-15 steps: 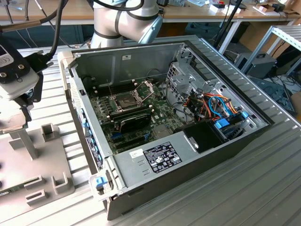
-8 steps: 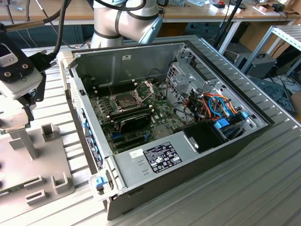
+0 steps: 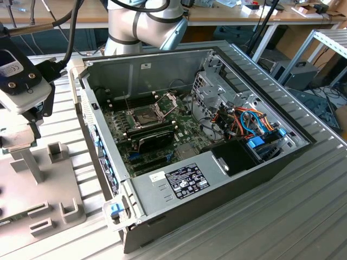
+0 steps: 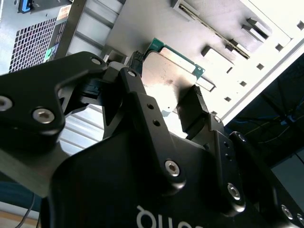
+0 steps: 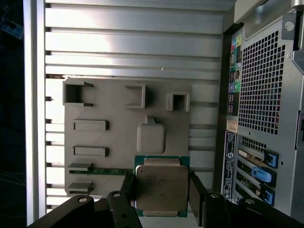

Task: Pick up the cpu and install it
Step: 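Pick up the cpu and move it towards the insertion slot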

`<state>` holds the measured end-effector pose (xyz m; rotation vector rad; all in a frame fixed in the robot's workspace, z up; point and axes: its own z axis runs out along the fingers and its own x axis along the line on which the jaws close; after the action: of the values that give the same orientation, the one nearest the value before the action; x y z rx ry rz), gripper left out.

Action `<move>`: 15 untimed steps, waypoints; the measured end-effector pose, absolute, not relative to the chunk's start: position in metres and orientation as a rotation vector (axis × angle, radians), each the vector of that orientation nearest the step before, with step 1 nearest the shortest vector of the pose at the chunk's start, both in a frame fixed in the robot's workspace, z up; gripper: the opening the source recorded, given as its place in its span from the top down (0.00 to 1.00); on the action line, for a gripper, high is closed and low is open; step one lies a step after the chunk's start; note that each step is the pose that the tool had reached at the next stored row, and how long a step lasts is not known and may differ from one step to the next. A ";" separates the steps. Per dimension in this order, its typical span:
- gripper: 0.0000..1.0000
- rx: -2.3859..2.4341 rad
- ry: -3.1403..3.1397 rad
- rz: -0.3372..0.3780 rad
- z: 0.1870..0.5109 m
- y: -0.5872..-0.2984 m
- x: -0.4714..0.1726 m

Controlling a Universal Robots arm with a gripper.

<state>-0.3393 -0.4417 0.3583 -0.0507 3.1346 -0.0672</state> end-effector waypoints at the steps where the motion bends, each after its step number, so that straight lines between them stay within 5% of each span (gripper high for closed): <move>1: 0.45 -0.051 3.135 -0.067 0.358 -0.442 -0.339; 15: 0.45 -0.051 3.135 -0.067 0.363 -0.442 -0.339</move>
<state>-0.3392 -0.4417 0.3631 -0.0508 3.1347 -0.0675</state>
